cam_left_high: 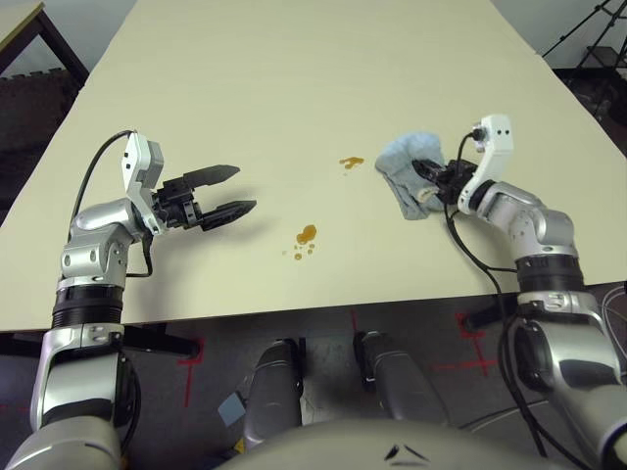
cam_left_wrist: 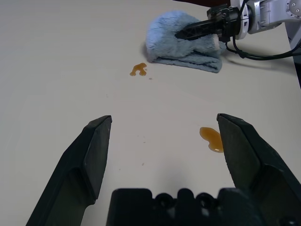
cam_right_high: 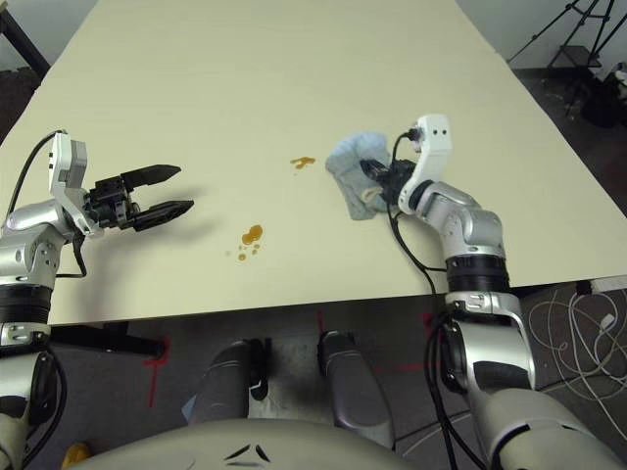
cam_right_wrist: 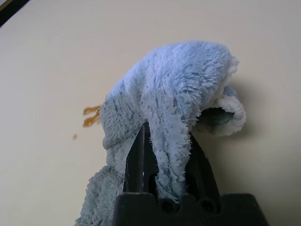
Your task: Wipe the water off the table with a rag.
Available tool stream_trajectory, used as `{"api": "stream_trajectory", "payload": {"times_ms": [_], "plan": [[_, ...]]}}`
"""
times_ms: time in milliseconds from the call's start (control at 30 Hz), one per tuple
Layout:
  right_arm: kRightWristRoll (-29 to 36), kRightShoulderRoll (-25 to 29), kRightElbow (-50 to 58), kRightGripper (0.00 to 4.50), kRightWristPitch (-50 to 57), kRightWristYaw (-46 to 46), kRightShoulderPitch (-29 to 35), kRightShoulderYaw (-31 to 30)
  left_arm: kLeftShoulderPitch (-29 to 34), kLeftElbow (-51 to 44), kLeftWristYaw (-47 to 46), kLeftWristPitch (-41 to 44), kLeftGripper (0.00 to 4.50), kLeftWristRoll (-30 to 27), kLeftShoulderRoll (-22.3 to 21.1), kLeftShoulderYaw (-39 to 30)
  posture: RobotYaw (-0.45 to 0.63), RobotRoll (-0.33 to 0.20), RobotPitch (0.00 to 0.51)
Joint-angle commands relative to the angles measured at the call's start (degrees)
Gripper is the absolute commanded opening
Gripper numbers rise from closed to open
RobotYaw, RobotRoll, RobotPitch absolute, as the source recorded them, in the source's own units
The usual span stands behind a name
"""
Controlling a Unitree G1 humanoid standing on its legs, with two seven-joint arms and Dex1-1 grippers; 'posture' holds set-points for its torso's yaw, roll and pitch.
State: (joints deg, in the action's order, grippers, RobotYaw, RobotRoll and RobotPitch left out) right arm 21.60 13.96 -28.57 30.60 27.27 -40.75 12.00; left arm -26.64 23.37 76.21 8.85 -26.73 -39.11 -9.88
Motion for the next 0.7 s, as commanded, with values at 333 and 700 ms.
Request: {"api": "stream_trajectory", "payload": {"times_ms": [333, 700], "plan": [[-6.07, -4.87, -16.68, 0.07, -10.45, -7.38, -7.78, -1.79, 0.15, -0.34, 0.63, 0.0, 4.5, 0.26, -0.82, 0.13, -0.1, 0.0, 0.144], [-8.14, -13.62, -19.82, 0.07, -10.66, -5.73, -10.06, -5.15, 0.38, -0.83, 0.96, 0.38, 4.5, 0.0, -0.7, 0.3, -0.1, 0.0, 0.139]]}}
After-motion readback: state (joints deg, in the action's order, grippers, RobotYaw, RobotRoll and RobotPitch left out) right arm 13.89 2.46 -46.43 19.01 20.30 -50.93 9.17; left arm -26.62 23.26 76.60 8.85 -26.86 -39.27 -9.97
